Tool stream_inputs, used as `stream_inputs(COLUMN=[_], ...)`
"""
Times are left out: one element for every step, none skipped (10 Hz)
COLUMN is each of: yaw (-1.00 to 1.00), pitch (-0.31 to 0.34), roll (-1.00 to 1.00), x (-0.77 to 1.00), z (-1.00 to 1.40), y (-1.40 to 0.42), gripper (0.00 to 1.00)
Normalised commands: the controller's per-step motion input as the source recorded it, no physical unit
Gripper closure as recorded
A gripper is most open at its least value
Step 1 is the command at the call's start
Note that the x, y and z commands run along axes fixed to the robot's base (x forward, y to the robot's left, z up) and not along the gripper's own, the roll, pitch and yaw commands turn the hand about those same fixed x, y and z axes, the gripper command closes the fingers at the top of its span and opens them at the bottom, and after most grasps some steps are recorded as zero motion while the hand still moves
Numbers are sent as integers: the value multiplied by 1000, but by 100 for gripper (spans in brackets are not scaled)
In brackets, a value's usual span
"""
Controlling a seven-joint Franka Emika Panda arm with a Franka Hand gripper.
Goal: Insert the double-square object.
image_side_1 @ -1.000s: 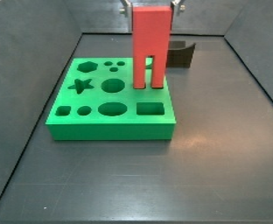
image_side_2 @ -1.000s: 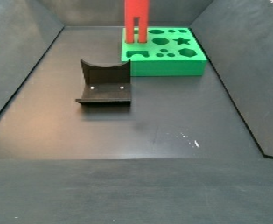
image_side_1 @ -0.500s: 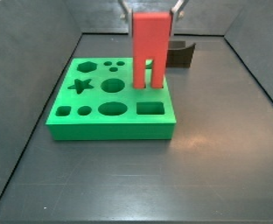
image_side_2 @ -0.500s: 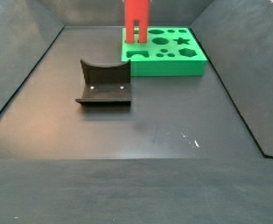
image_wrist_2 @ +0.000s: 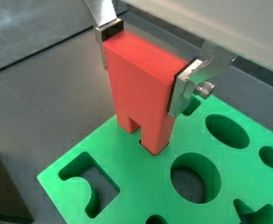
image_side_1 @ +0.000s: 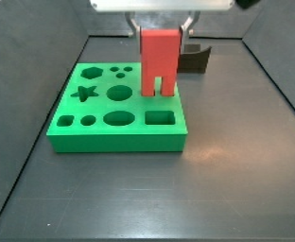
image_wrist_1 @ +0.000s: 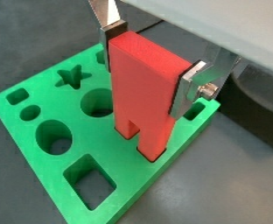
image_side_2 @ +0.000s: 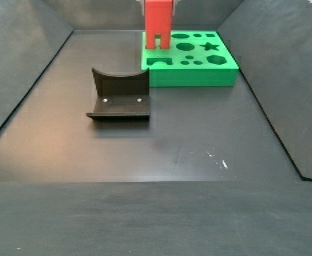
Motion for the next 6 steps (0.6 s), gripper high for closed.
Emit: stream_inputs(yaw=[-100,-86,-49,0,0,0], pitch=[-4,0,0,-83,0,0], roll=[0,16,59,0,-91,0], x=[0,0,0,-6,0,0], z=[-254,-177,-174,-134,0,0], y=[-77,-40,-23,0,100,0], gripper=[100,100,100,100,100,100])
